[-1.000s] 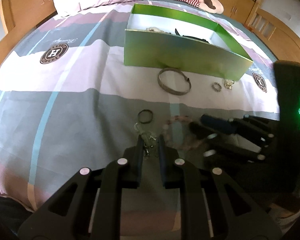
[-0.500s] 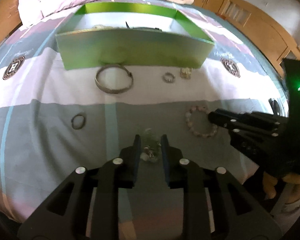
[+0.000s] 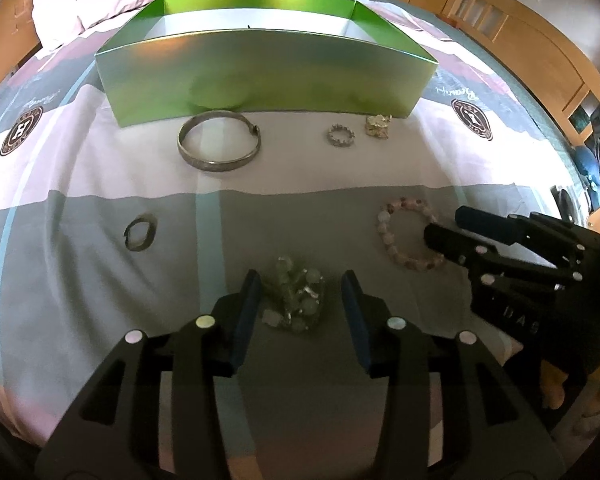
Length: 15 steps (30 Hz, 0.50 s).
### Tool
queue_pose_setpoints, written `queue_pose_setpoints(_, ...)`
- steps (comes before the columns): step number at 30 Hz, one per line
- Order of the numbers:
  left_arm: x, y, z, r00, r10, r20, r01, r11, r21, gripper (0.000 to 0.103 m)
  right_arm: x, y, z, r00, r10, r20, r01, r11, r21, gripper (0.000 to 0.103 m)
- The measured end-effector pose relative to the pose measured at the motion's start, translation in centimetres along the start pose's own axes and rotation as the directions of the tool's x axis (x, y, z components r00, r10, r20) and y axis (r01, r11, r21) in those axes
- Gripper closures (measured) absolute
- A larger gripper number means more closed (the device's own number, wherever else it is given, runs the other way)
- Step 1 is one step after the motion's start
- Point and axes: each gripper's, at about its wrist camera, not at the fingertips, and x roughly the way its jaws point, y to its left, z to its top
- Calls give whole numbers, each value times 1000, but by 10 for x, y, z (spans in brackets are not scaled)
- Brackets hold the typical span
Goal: Organize jewelry
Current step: 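Carry both bracelets over the green box and open both tools inside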
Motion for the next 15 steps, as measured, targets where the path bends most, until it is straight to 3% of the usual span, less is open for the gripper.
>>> queue_pose_setpoints(4, 1, -1, 0, 999, 40, 11, -40, 999, 9, 77, 2, 7, 0, 1000, -19, 8, 19, 1000, -21, 64)
queue_pose_setpoints(6, 1, 0, -1, 999, 50, 16, -50, 999, 7, 81, 3, 10, -1, 1000, -18, 12, 19, 1000, -25, 71)
queue_pose_setpoints(7, 1, 0, -1, 998, 57, 21, -57, 998, 7, 83, 2, 11, -2, 1000, -7, 12, 7, 1000, -27, 81)
queue_pose_setpoints(9, 0, 0, -2, 998, 65, 27, -65, 998, 9, 84, 1, 14, -2, 1000, -9, 14, 10, 999, -30, 92)
queue_pose_setpoints(15, -9, 1, -2, 991, 116, 59, -116, 993, -4, 85, -17, 13, 1, 998, 34, 55, -36, 998, 43, 95)
